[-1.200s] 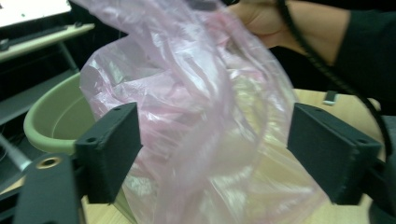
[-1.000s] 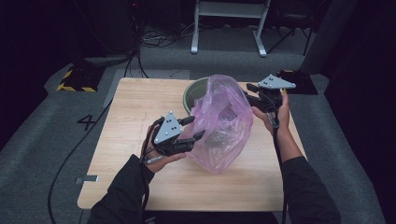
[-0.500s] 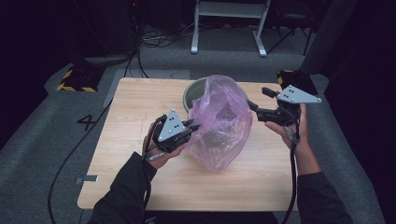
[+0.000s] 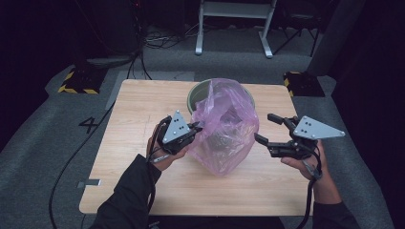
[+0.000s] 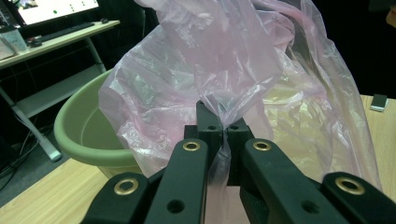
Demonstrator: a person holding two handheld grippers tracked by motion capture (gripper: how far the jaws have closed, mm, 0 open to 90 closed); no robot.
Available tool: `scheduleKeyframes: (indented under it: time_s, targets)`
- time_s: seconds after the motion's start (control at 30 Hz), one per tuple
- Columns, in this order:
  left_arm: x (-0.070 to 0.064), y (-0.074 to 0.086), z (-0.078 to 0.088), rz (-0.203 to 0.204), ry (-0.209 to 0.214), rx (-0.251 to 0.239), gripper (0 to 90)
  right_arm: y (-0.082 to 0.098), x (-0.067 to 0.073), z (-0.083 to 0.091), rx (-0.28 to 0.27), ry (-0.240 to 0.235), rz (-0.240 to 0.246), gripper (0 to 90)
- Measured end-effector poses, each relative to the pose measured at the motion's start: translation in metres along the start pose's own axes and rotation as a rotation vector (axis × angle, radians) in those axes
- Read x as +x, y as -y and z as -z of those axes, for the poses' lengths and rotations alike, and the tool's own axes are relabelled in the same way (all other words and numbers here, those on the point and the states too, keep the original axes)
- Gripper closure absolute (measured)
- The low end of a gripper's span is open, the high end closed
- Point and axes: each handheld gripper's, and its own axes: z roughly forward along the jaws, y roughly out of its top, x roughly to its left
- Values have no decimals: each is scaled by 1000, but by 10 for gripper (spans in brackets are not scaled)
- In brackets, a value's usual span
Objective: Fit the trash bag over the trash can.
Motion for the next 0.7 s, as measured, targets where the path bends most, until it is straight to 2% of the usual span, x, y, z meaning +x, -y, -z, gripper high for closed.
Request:
scheduleKeyframes:
  time_s: [0.1, 0.13, 0.2, 0.23, 0.3, 0.37, 0.4, 0.43, 0.53, 0.57, 0.63, 0.7]
  targets:
    - [2, -1, -1, 4, -7, -9, 893, 2, -1, -9, 24, 10, -21, 252]
    - [2, -1, -1, 5, -9, -14, 893, 5, -4, -18, 48, 25, -39, 302]
    - [4, -2, 0, 0, -19, -17, 894, 10, -9, -26, 66, 27, -61, 461]
    - [7, -1, 1, 9, -21, -23, 894, 15, -15, -32, 61, 45, -74, 684]
    - [10, -1, 1, 16, -26, -25, 894, 17, -16, -34, 70, 47, -74, 708]
    - [16, 0, 2, 29, -28, -27, 894, 20, -20, -39, 79, 60, -63, 811]
    - [18, 0, 2, 29, -35, -28, 894, 21, -21, -41, 83, 74, -52, 832]
    - [25, 0, 2, 35, -49, -27, 894, 22, -26, -44, 87, 108, -49, 854]
    - [31, 0, 2, 34, -68, -18, 894, 23, -33, -45, 86, 129, -72, 863]
    - [40, 1, 2, 65, -76, -19, 894, 23, -41, -47, 91, 156, -92, 866]
    - [44, 1, 2, 70, -85, -18, 894, 23, -44, -49, 98, 167, -98, 867]
    - [55, 3, -1, 88, -102, -17, 894, 24, -53, -54, 125, 226, -85, 867]
